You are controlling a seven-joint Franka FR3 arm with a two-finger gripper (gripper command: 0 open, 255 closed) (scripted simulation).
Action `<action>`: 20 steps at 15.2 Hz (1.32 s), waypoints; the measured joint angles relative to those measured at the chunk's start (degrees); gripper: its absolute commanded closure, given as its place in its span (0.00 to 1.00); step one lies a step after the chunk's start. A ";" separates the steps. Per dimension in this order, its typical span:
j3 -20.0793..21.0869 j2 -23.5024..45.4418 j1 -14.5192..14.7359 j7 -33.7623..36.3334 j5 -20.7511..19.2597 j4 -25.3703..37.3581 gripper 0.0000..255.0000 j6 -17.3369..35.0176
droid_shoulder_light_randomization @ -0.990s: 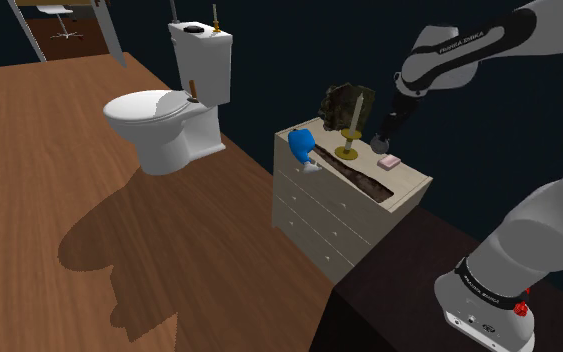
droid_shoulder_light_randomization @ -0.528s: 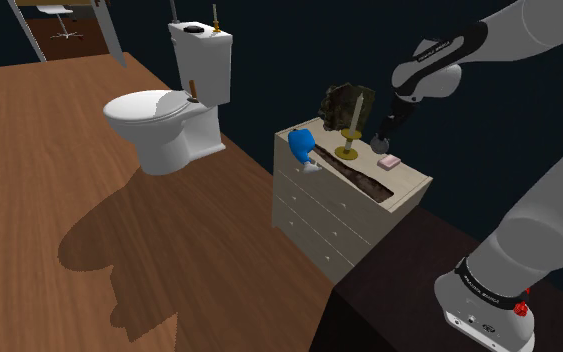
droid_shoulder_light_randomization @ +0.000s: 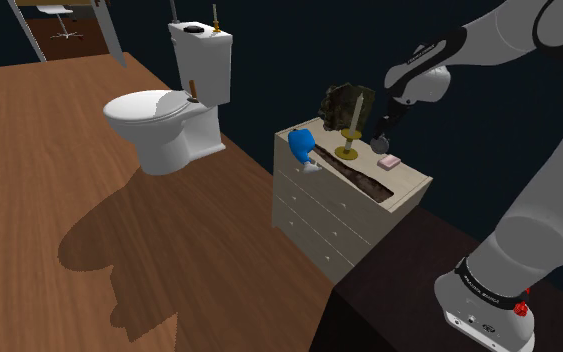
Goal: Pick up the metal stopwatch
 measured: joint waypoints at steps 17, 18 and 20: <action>0.57 1.60 -0.42 -0.96 0.35 0.38 1.00 1.81; 0.56 1.45 -0.40 -0.51 0.02 0.46 1.00 1.31; -0.10 1.70 -0.77 0.27 -0.97 1.09 1.00 -0.18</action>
